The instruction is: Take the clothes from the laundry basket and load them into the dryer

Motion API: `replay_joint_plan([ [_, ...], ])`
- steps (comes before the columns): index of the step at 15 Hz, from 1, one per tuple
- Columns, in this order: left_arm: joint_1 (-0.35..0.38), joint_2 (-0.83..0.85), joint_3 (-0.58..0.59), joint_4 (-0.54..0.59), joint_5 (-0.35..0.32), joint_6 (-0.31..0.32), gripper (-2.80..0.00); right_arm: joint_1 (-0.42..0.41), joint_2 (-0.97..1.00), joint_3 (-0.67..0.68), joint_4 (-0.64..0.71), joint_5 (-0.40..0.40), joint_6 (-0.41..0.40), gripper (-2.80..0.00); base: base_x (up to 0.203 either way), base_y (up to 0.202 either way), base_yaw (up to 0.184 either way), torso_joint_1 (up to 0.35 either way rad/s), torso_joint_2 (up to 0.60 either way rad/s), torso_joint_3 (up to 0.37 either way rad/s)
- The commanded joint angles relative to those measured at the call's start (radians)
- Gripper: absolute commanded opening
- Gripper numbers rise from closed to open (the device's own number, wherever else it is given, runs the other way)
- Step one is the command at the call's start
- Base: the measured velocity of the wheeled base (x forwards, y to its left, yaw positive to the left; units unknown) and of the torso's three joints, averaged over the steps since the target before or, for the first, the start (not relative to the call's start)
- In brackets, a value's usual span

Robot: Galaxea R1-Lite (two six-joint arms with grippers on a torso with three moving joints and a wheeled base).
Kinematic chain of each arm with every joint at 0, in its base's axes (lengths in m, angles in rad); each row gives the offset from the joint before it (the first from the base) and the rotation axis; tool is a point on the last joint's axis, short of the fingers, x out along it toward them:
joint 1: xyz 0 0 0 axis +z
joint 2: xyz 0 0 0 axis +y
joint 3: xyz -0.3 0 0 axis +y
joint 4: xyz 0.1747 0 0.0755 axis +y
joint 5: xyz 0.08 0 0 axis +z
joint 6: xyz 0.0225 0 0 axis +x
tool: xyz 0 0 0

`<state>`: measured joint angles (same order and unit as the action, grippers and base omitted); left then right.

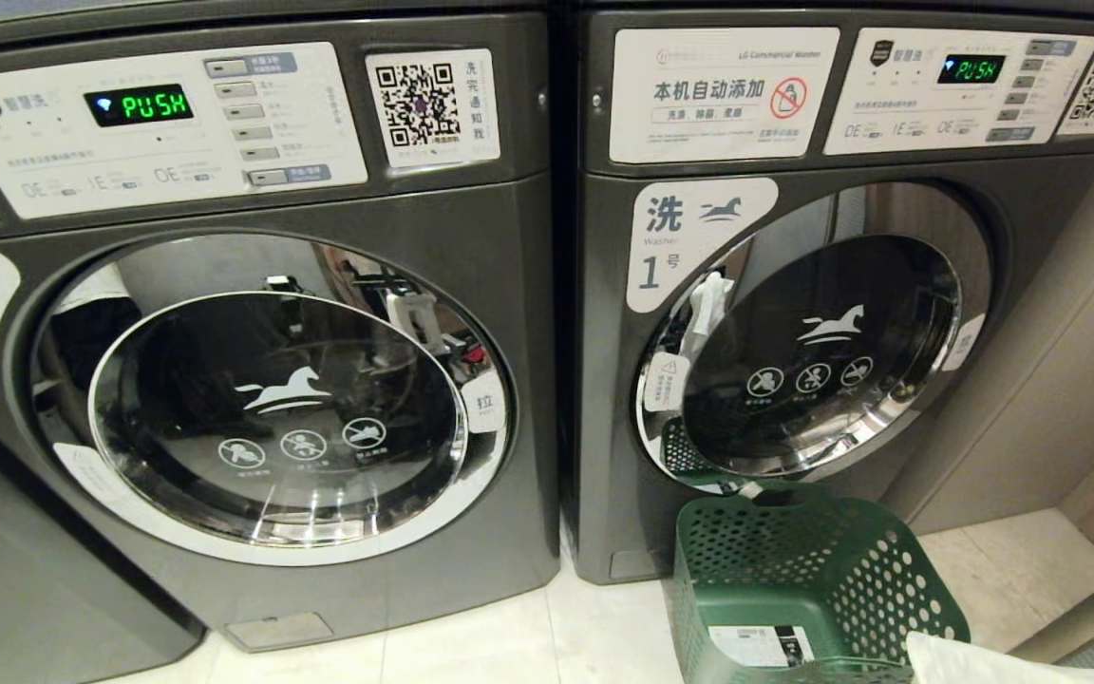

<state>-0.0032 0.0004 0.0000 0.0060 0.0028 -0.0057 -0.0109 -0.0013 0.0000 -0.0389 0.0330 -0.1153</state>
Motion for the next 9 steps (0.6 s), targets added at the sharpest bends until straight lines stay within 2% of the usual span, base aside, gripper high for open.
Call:
replay_joint_plan([
  [1, 0.0, -0.002, 0.002, 0.0, 0.0, 0.0, -2.8, 0.0, 0.001, 0.018, -0.001, 0.001, -0.001, -2.8, 0.0, 0.0, 0.0, 0.002, 0.0, 0.206],
  [9, 0.0, -0.002, 0.002, 0.0, 0.0, 0.0, -2.8, 0.0, 0.001, 0.018, -0.001, 0.001, -0.004, -2.8, 0.0, 0.0, 0.0, 0.001, 0.0, 0.2],
])
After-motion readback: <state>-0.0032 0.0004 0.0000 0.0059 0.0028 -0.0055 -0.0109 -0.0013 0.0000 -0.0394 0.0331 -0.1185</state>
